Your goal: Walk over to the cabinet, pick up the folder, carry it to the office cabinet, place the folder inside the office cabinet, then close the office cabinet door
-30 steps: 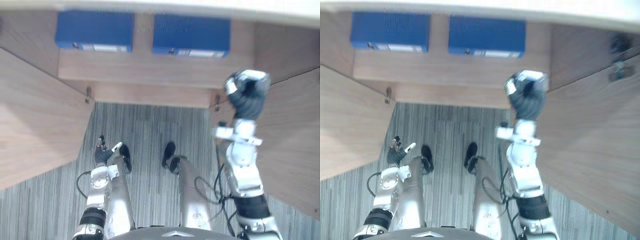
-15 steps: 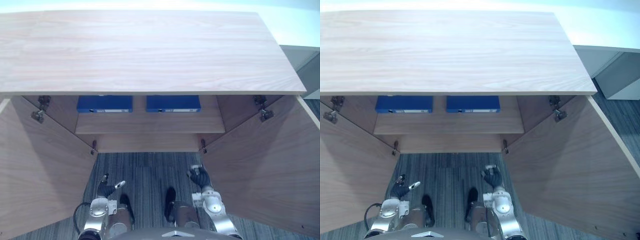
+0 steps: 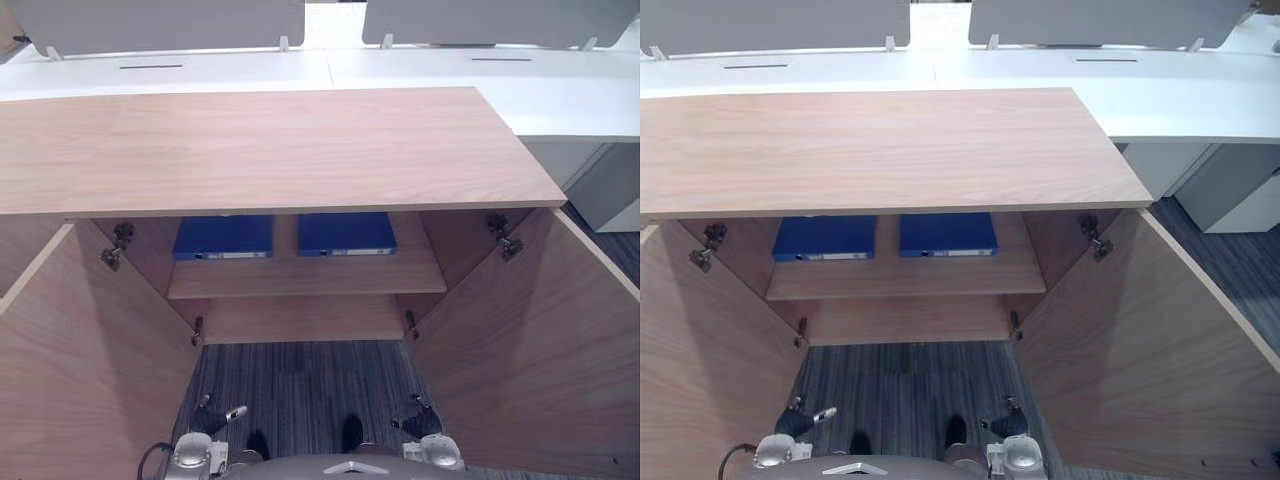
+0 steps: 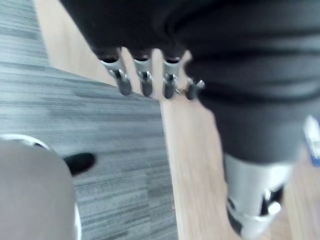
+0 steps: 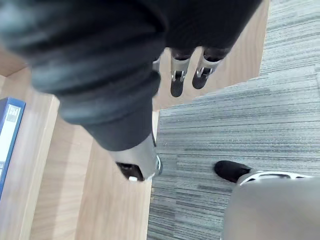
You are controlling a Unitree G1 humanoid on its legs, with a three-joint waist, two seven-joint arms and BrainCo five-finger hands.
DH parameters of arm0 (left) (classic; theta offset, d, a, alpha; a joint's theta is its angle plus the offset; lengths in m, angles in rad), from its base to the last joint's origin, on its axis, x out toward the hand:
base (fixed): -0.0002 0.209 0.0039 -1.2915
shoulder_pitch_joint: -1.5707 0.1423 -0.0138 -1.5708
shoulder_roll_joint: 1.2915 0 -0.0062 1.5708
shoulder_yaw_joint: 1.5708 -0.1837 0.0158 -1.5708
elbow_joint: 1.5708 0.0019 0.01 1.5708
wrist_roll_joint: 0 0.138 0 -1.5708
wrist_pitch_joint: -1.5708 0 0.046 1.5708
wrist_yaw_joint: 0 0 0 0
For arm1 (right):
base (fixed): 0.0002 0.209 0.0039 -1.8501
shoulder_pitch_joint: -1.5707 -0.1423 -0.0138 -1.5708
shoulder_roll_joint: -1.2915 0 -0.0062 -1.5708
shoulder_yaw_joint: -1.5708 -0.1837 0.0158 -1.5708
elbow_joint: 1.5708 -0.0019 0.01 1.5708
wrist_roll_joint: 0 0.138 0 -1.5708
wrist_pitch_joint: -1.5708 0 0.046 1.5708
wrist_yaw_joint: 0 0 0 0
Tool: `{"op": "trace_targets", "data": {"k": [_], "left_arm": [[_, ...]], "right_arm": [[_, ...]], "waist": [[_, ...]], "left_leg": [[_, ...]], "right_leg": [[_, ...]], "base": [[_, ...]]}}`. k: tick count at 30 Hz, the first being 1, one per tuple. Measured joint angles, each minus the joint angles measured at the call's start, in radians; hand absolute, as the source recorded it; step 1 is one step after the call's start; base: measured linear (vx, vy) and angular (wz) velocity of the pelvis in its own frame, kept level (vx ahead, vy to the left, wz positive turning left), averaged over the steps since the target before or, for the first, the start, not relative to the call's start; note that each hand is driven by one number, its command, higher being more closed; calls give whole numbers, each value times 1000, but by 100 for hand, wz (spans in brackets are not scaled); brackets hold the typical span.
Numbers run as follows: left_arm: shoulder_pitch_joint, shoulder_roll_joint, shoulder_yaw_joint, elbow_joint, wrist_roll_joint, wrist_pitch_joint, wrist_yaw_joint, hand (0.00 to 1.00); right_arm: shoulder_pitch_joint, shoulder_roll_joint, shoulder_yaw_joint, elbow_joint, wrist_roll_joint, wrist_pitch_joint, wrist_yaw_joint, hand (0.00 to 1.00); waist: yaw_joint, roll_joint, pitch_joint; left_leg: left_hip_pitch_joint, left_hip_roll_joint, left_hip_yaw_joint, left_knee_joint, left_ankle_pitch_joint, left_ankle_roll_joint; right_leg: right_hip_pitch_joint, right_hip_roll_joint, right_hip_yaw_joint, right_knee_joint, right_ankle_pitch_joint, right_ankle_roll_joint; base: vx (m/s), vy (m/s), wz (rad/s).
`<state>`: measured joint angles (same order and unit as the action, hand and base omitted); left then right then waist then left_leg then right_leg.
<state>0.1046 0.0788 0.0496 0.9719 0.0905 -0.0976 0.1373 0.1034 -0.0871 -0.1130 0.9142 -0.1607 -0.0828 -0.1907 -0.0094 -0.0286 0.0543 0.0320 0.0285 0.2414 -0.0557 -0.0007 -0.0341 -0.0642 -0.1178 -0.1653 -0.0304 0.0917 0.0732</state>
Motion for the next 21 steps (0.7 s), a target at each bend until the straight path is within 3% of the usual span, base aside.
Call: {"op": "trace_targets", "data": {"k": [8,13,16,17,18,19,20,21], "left_arm": [[3,1,-2,25,12,2,-11,0],[0,5,-3,25,21,2,-12,0],[-3,21,-2,24,32,3,-12,0],[-5,33,-2,19,31,2,-11,0],[-8,39,-1,22,31,4,-11,0],[-19,37,0,20,31,5,-10,0],[-31,37,0,17,31,5,-9,0],[-32,42,1,13,31,5,-9,0]], "right_arm": [[7,6,-34,5,8,1,-3,0],[1,6,-60,-54,11,1,-7,0],[1,10,-62,-178,19,1,-13,0],[3,14,-63,-233,31,0,-23,0],[4,21,-76,-275,46,-1,-37,0],[5,24,-100,-311,58,-1,-43,0],[15,34,-134,-363,81,-4,-54,0],[35,48,-166,-407,91,-6,-61,0]], "waist": [[-16,-4,-10],[-23,-4,-12],[-50,-12,14],[-55,-18,23],[-63,-14,29],[-71,11,43],[-82,23,53],[-91,17,54]], "left_leg": [[55,-22,25,-29,5,12],[80,-26,150,-22,-23,18],[71,-13,251,60,-71,29],[54,4,293,111,-96,42],[34,29,329,141,-109,56],[23,59,341,157,-115,57],[26,94,347,179,-124,43],[33,92,347,194,-135,25]], "right_leg": [[31,1,76,-25,13,20],[-8,21,213,-22,49,27],[-51,40,274,8,72,18],[-71,47,252,5,89,-1],[-81,34,171,18,35,-37],[-102,23,58,70,-26,-86],[-132,2,-34,202,-63,-106],[-126,-6,-56,244,-66,-104]], "base": [[1,28,-15],[27,31,-74],[-13,8,-104],[-42,-59,-99],[-99,-83,-84],[-74,-57,-55],[27,-13,-33],[153,9,-31]]}}
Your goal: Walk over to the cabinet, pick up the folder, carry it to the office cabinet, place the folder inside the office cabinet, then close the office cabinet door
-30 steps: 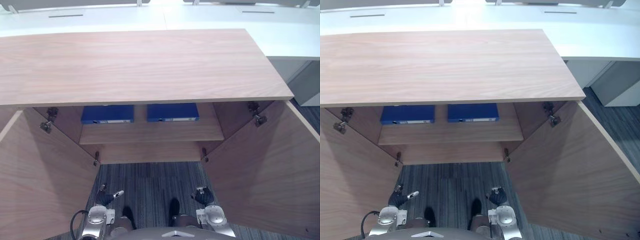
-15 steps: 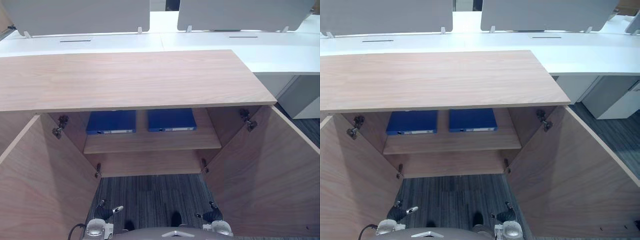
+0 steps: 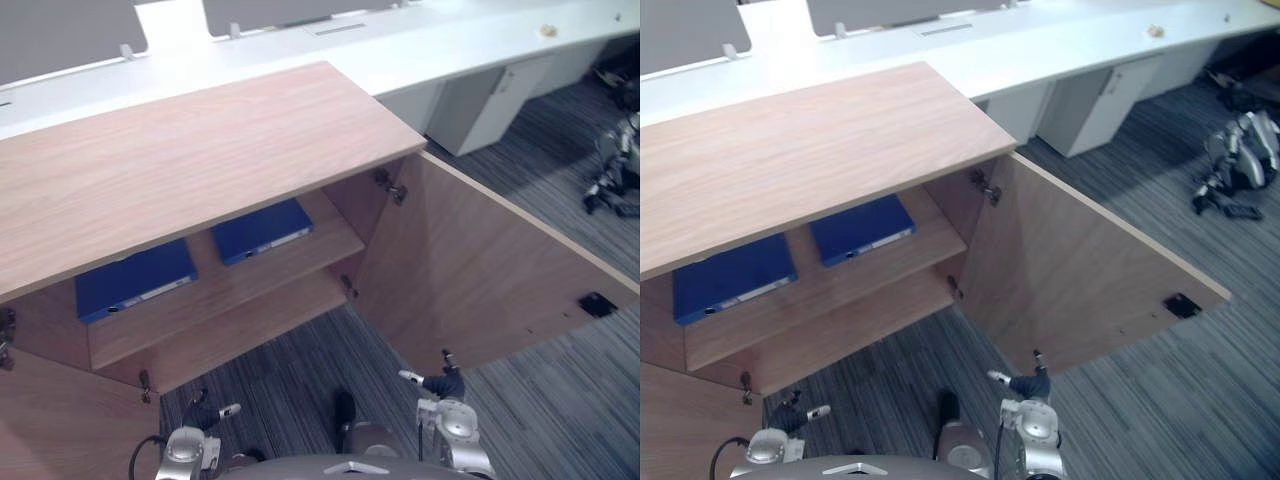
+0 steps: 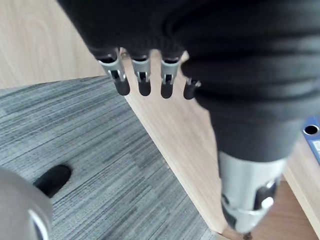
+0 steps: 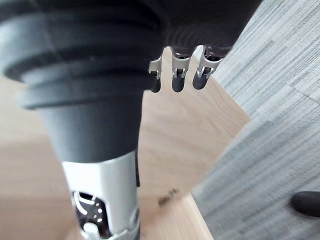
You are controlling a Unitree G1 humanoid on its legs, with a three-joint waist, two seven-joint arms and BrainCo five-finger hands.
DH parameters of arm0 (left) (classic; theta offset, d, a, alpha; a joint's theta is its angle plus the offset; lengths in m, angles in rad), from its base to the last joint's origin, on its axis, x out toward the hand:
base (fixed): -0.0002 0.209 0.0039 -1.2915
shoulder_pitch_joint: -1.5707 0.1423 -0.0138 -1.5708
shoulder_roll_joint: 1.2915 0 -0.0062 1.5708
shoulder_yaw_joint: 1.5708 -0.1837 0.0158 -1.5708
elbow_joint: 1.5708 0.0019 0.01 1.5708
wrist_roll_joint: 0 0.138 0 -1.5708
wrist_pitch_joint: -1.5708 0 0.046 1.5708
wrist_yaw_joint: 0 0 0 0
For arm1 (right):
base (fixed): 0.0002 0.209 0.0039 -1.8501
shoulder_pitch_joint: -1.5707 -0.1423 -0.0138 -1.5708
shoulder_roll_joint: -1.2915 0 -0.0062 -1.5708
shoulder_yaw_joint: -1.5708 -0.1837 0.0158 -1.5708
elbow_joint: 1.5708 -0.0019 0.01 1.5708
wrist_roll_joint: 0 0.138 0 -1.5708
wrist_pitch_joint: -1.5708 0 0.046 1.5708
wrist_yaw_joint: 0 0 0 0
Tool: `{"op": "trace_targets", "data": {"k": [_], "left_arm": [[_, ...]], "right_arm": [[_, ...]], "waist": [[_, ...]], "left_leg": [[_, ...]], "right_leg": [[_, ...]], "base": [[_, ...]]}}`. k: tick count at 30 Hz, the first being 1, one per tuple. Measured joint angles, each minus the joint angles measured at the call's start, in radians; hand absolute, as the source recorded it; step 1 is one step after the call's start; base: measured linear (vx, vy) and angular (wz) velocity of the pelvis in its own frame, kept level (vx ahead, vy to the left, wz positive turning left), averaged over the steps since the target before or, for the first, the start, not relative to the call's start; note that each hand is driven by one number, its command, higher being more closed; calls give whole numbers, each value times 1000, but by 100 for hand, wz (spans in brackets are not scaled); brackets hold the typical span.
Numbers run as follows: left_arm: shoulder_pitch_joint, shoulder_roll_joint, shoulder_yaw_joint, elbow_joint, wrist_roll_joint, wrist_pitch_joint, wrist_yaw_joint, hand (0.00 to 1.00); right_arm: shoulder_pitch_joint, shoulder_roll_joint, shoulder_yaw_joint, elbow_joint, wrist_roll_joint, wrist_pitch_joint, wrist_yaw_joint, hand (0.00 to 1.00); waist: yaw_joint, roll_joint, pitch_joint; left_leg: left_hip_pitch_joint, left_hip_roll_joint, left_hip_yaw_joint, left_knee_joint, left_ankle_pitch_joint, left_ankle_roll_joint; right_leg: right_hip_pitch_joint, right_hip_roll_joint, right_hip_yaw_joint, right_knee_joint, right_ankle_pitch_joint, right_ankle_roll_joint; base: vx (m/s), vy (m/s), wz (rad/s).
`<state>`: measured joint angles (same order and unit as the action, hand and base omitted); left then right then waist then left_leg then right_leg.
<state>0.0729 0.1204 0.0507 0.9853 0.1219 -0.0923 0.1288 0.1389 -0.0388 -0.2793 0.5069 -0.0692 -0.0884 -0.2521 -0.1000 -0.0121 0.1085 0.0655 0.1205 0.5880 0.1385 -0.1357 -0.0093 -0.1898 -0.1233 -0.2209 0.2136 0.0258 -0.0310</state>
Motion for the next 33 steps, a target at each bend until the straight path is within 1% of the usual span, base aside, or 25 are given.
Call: {"op": "trace_targets", "data": {"k": [1,2,3,4,5,9,11,14,16,17,19,20,21,23,26,29,33], "left_arm": [[7,12,15,-17,0,0,1,0],[18,-2,32,-23,0,2,2,0],[29,-7,32,-26,0,2,2,0],[30,-22,33,-30,0,3,2,0],[30,-35,33,-30,0,3,3,0],[38,-50,33,-30,0,3,2,0],[38,-51,33,-31,0,3,1,0],[39,-49,26,-30,2,3,-3,0],[42,-49,18,-30,3,3,-6,0],[43,-45,7,-30,11,3,-8,0],[46,-39,-1,-30,12,3,-12,0],[49,-33,-11,-30,12,3,-14,0],[49,-29,-14,-30,12,3,-18,0],[61,-16,-14,-29,16,3,-34,0],[69,-10,-15,-27,17,3,-45,0],[73,-11,-34,-20,17,2,-50,0],[75,-12,-36,-20,17,1,-50,0]], "right_arm": [[23,14,-26,-40,4,-7,-16,0],[25,14,-70,-83,5,-14,-27,0],[28,14,-92,-115,5,-19,-38,0],[27,10,-137,-169,10,-21,-63,0],[27,8,-181,-208,27,-25,-82,0],[24,8,-281,-277,41,-26,-122,0],[24,5,-315,-298,48,-27,-132,0],[-1,-46,-324,-295,83,-28,-131,0],[-28,-95,-325,-289,93,-28,-128,0],[-60,-150,-324,-262,113,-36,-125,0],[-102,-215,-323,-196,128,-41,-116,0],[-134,-268,-320,-135,155,-42,-96,0],[-148,-293,-313,-106,168,-42,-88,0],[-190,-376,-274,-13,202,-42,-53,0],[-209,-434,-237,26,224,-41,-14,0],[-227,-460,-233,32,231,-41,-9,0],[-238,-495,-217,67,241,-41,-10,0]], "waist": [[0,-20,-6],[2,-20,-19],[-2,-13,-21],[-13,0,-16],[-12,11,-13],[-14,18,-13],[-13,19,-13],[-11,21,-14],[-11,27,-15],[-9,37,-15],[-9,48,-14],[-7,57,-14],[-6,61,-12],[-6,72,-11],[-3,80,-7],[-5,91,-6],[-9,94,-8]], "left_leg": [[8,-18,5,11,-9,-13],[6,-4,15,16,-13,-22],[3,-2,17,13,-12,-24],[-1,2,20,11,-11,-26],[-2,2,23,6,-12,-28],[16,1,40,-5,-14,-32],[26,1,41,-7,-16,-36],[28,-6,41,-10,-19,-35],[27,-14,41,-17,-20,-34],[27,-23,40,-18,-23,-30],[27,-28,40,-18,-25,-26],[25,-34,38,-19,-27,-22],[24,-36,37,-19,-28,-20],[23,-45,12,-20,-32,-14],[20,-52,-15,-23,-33,-12],[20,-61,-35,-32,-32,-10],[14,-67,-65,-40,-26,-1]], "right_leg": [[18,-11,14,-20,2,54],[23,12,32,-57,23,59],[28,21,43,-82,30,66],[37,36,57,-132,59,65],[48,50,78,-182,89,65],[85,67,112,-277,138,66],[100,69,120,-294,145,69],[98,62,124,-299,148,73],[95,57,126,-301,151,77],[93,53,127,-301,154,81],[93,47,129,-301,155,85],[90,42,129,-301,157,88],[90,40,130,-301,157,89],[89,34,129,-302,157,92],[89,25,124,-302,156,96],[89,22,114,-302,156,99],[96,10,87,-302,152,104]], "base": [[170,-46,-50],[94,-69,-52],[34,-79,-53],[-3,-42,-47],[-17,-30,-53],[-27,1,-37],[-29,19,-8],[-60,40,-2],[-72,50,1],[-56,45,0],[-48,54,1],[-55,64,0],[-57,60,0],[-57,54,2],[-43,35,6],[-55,21,7],[-48,17,20]]}}
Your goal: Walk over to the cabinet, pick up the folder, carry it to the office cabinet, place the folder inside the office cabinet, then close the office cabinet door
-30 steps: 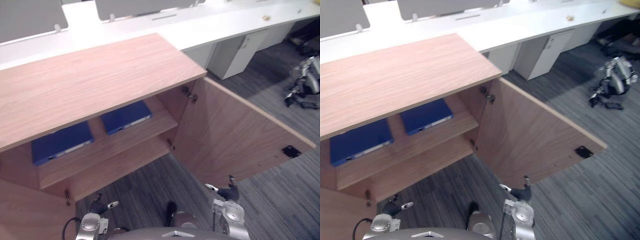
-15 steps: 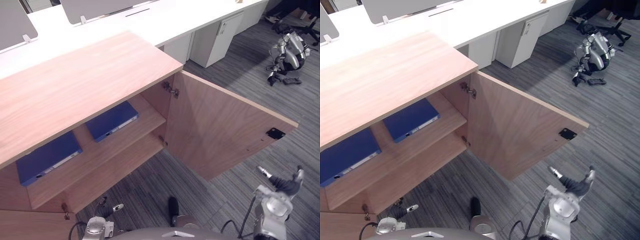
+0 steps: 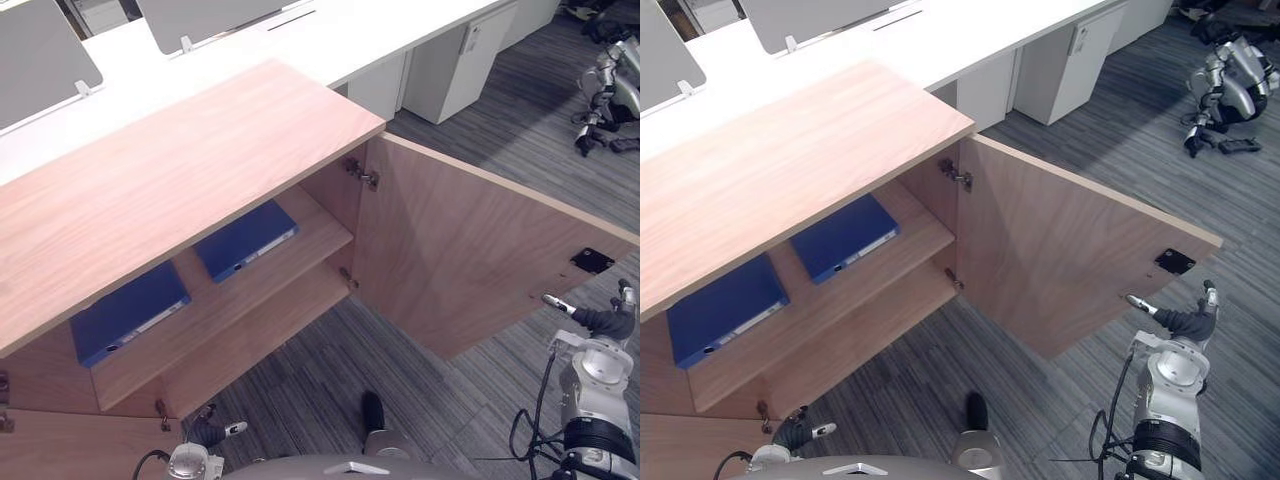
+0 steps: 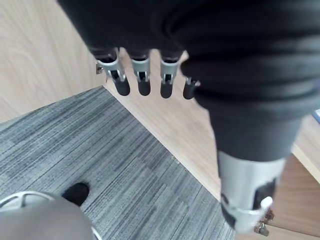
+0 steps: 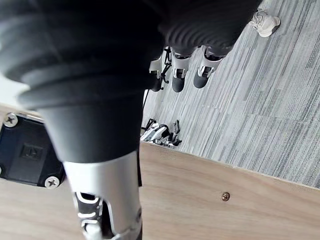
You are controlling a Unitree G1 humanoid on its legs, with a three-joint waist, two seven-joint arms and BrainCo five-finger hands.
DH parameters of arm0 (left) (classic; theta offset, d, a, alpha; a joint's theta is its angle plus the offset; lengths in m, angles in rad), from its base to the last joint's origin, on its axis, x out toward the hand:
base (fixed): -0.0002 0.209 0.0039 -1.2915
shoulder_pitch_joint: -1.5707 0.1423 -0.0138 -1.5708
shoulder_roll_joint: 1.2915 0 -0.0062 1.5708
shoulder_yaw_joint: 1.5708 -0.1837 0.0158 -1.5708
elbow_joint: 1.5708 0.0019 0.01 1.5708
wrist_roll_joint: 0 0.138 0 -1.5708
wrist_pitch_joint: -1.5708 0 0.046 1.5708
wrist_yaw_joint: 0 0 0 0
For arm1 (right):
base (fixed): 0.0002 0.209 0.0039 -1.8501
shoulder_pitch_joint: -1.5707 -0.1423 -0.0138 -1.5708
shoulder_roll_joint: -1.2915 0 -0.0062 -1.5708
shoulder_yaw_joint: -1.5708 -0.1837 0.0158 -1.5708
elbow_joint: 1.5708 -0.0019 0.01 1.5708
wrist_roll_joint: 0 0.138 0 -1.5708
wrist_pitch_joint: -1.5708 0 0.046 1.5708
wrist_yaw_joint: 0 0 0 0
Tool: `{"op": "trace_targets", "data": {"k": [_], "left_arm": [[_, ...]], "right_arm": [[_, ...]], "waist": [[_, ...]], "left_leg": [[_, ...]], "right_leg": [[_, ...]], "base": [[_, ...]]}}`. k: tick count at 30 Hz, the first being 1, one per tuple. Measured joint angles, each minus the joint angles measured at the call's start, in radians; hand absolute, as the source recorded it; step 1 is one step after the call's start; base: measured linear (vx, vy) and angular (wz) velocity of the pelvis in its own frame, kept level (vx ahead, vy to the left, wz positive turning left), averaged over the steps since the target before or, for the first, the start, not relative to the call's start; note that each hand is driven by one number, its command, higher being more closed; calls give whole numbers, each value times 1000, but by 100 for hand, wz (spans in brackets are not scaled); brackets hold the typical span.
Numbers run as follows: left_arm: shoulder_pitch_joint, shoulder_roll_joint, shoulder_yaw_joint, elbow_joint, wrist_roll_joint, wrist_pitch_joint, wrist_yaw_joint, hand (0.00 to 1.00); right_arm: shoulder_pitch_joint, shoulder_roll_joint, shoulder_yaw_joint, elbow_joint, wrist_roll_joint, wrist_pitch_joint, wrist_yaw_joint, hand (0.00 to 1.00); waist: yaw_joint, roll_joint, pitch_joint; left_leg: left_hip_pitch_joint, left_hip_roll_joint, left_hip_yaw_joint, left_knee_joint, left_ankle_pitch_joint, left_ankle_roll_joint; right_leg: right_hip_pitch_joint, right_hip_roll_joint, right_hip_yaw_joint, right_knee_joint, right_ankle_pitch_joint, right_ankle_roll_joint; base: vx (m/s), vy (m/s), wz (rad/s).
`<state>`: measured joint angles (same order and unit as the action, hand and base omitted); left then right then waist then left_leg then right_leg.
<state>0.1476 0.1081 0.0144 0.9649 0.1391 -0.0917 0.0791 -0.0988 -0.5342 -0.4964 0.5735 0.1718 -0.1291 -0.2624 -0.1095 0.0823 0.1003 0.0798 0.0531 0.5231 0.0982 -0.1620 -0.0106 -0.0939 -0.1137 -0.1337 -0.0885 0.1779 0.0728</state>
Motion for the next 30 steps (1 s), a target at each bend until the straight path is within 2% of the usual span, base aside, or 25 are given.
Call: {"op": "trace_targets", "data": {"k": [4,12,18,19,23,25,30], "left_arm": [[1,0,-17,0,1,-2,0,0],[4,0,-18,0,1,-5,0,0],[2,0,-31,-1,1,-8,0,0],[4,1,-34,-1,1,-8,0,0],[4,3,-33,-1,2,-7,0,0],[3,4,-32,0,3,-5,0,0],[0,3,-33,3,23,-4,1,0]], "right_arm": [[-19,-11,13,0,1,0,0,0],[-57,-32,62,2,31,-1,-2,0],[-65,-45,110,0,36,-1,0,0],[-64,-43,115,-12,36,-1,0,0],[-9,-4,118,-151,33,0,0,0],[56,58,118,-288,19,-1,1,0],[177,193,163,-487,-17,-4,30,0]], "waist": [[-4,2,-1],[0,-2,2],[-2,-23,15],[-2,-26,17],[-6,-27,18],[-16,-30,19],[-26,-37,19]], "left_leg": [[-10,-11,-36,-16,14,11],[-14,-25,-67,-17,22,16],[-29,-36,-114,-13,29,18],[-30,-37,-114,-12,24,9],[-31,-35,-114,-10,15,-2],[-27,-29,-114,-8,14,-1],[0,-9,-108,11,-9,3]], "right_leg": [[5,-10,-41,0,2,2],[5,-18,-43,0,5,7],[-10,-24,-31,0,3,5],[-14,-23,-24,0,4,5],[-24,-16,9,0,4,4],[-29,-3,25,0,5,3],[-28,33,87,0,18,-1]], "base": [[-50,14,26],[-59,9,4],[-85,-5,-2],[-87,-17,-11],[-39,-16,-19],[5,-35,-25],[25,-32,-43]]}}
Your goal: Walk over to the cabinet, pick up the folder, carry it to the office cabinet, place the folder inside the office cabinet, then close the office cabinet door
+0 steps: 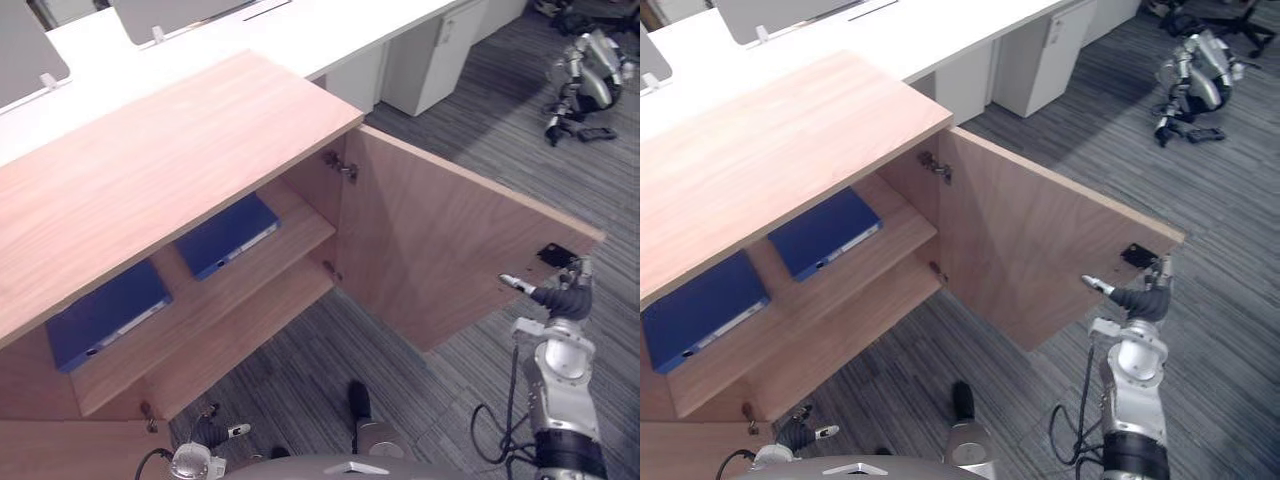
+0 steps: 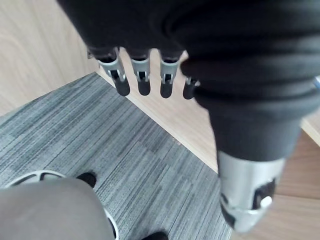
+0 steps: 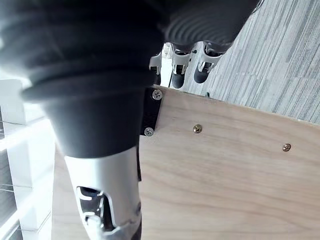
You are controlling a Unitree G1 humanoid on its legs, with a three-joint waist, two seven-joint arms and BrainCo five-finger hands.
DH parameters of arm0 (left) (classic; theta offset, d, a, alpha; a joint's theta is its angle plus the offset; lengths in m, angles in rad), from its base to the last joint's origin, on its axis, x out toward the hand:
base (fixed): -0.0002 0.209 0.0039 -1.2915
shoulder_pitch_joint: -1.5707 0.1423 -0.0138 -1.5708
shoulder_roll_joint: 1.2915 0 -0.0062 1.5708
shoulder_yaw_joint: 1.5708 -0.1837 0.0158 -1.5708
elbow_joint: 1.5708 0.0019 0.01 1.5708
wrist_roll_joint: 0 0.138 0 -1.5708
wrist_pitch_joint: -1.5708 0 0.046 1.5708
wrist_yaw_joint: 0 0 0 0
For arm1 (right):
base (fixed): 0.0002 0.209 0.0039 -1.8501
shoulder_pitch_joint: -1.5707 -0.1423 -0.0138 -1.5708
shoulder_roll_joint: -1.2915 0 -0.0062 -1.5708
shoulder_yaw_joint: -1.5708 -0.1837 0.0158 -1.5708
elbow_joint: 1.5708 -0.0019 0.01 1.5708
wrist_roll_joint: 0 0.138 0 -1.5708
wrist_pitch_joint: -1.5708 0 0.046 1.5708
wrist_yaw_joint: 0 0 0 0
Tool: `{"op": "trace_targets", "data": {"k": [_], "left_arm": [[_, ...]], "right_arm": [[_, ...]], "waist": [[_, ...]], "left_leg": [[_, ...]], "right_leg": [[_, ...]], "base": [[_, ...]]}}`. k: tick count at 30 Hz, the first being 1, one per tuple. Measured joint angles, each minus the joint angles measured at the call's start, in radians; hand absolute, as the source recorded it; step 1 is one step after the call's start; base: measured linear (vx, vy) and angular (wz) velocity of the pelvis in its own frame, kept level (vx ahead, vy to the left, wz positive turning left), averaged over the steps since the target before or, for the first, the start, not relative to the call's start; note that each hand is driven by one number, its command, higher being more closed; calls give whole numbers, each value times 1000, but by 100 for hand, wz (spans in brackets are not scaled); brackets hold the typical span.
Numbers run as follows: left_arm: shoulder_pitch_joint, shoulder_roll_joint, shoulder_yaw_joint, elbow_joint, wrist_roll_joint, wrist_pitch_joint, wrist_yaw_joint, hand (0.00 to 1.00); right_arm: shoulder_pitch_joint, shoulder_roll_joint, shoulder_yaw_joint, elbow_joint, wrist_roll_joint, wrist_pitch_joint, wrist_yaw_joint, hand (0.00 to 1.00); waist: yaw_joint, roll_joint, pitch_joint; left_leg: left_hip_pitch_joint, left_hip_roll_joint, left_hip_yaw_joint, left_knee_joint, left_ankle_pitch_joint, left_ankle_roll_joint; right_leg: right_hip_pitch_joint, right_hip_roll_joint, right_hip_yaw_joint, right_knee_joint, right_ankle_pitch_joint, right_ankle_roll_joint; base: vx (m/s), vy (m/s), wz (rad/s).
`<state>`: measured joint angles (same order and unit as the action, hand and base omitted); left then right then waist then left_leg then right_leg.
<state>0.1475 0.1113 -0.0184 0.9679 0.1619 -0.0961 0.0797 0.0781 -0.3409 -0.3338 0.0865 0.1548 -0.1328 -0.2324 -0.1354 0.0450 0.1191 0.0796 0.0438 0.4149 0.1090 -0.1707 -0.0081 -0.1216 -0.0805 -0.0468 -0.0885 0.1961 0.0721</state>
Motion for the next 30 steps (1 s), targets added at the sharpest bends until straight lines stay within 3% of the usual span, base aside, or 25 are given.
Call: {"op": "trace_targets", "data": {"k": [4,8,13,20,23,30], "left_arm": [[-14,2,-1,7,2,2,1,0],[-33,5,-5,30,19,3,1,0],[-38,5,-6,45,21,10,2,0],[-65,12,-31,71,89,22,2,0],[-87,16,-57,73,110,25,0,0],[-101,36,-73,71,115,31,0,0]], "right_arm": [[133,91,83,-138,-32,-12,43,0],[261,167,168,-225,-86,-19,82,0],[339,213,256,-238,-126,-35,115,0],[394,200,420,-238,-236,-31,202,0],[396,140,510,-303,-280,-14,273,0],[366,93,569,-351,-278,-14,318,0]], "waist": [[-7,-12,-7],[-12,-47,-21],[-12,-56,-27],[-5,-68,-29],[5,-91,-30],[37,-136,-47]], "left_leg": [[28,10,24,12,-24,-7],[37,15,56,25,-43,-11],[46,22,88,47,-65,-13],[66,26,112,46,-70,-15],[64,27,109,49,-69,-15],[61,34,61,54,-69,-15]], "right_leg": [[6,20,40,0,2,-2],[6,30,72,0,7,-4],[14,38,100,6,8,-6],[21,50,123,7,12,-8],[23,50,120,7,11,-10],[47,43,71,8,2,-11]], "base": [[-1,-7,-38],[-36,0,-24],[-31,0,-20],[-16,-17,-11],[-37,-39,3],[-16,-23,21]]}}
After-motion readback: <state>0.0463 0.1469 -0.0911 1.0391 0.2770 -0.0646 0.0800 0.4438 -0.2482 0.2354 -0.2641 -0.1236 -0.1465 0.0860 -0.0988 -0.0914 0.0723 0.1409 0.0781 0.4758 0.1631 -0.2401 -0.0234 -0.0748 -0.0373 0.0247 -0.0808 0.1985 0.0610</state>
